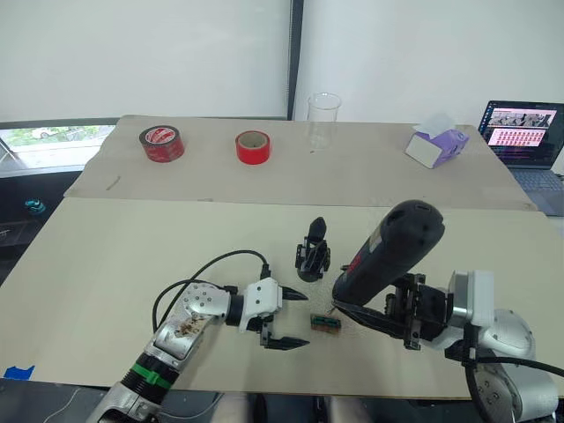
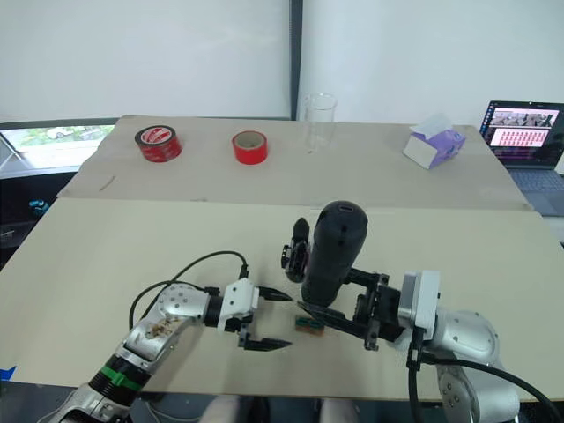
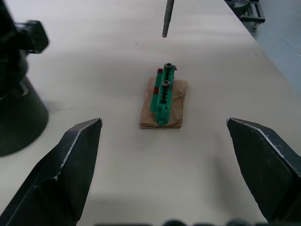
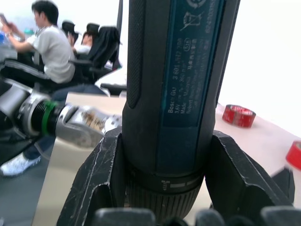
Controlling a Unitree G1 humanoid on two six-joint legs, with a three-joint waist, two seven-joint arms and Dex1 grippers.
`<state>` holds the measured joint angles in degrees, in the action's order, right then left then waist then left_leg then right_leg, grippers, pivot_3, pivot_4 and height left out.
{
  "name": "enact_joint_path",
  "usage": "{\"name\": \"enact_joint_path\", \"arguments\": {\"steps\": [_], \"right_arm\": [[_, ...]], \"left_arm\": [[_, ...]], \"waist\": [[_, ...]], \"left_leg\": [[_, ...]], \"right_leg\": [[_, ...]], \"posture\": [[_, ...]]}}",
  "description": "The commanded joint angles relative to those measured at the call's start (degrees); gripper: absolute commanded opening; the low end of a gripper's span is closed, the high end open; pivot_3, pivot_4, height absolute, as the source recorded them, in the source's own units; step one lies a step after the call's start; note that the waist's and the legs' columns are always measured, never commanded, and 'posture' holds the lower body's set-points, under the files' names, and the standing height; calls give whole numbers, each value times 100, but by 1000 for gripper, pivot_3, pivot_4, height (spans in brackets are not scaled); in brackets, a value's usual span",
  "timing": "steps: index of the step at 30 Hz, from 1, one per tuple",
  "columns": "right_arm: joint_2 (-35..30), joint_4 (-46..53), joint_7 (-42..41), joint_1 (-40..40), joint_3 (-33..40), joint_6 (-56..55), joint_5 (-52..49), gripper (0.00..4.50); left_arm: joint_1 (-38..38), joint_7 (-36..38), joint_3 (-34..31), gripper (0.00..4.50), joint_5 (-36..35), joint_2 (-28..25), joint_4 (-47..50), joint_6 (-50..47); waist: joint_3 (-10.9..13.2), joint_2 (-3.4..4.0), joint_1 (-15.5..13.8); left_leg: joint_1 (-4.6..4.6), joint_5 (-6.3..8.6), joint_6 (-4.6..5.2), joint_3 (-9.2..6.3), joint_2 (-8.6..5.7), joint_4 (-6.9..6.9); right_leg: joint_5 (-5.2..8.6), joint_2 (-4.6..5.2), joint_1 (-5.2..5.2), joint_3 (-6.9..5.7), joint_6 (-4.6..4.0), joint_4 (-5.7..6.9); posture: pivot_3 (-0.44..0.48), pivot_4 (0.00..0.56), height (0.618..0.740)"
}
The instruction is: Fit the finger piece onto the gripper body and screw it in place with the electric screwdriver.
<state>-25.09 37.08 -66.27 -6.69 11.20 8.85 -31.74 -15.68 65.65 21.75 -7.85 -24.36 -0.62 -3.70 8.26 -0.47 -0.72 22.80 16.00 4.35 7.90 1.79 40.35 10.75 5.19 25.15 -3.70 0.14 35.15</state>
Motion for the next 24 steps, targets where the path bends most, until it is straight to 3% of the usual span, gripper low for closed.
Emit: {"name": "enact_joint_path", "arguments": {"steps": [1,24], "right_arm": [[-168,12,-105,-79,74,-413,-191,1933],[-444,-348,106,1,-183,-702,-177,1933]], "left_arm": [[-56,-26,186,4500,94,111,-62,139],[-18,-90,342,4500,264,345,-438,398]], "waist": [[0,0,0],[0,0,-66]], "left_leg": [[-1,1,1,0,0,0],[-5,7,13,-3,-3,5]], "right_leg": [[0,0,0,0,0,2],[0,13,-9,0,0,-3]], "posture": [[0,150,740],[0,150,740]]}}
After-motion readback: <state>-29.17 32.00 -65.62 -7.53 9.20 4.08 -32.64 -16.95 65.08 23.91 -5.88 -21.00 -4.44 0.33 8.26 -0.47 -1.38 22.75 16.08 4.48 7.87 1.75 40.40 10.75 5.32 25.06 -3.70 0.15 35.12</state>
